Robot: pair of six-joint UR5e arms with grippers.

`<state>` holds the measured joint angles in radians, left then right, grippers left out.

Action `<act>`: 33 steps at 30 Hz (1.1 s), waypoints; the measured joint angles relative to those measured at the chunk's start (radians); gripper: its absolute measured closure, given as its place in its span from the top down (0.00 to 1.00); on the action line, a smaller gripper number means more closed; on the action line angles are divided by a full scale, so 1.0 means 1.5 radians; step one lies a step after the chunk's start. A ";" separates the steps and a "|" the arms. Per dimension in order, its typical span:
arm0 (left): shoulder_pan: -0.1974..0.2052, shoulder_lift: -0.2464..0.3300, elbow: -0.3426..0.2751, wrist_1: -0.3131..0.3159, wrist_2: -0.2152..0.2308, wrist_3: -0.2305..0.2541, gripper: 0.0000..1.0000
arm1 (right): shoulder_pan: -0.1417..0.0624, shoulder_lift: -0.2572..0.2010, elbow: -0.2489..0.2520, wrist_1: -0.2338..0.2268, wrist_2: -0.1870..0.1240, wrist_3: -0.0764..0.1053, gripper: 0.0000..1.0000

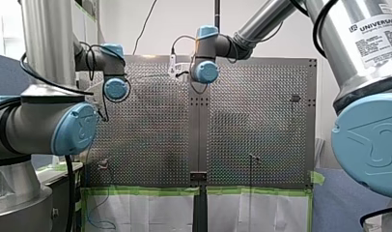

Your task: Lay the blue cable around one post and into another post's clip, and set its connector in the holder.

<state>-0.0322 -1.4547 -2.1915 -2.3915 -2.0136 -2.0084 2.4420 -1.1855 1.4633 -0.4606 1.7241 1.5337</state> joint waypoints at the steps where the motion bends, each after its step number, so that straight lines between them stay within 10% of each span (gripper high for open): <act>1: 0.008 0.000 0.007 -0.007 0.000 -0.001 0.00 | 0.000 0.000 -0.002 0.002 0.000 0.000 0.00; 33: 0.078 -0.006 0.191 -0.103 0.051 -0.047 0.00 | -0.004 0.002 -0.078 0.058 -0.021 0.000 0.00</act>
<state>0.0851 -1.4634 -1.9044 -2.5466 -1.9372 -2.0782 2.4359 -1.1823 1.3458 -0.3736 1.6926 1.5341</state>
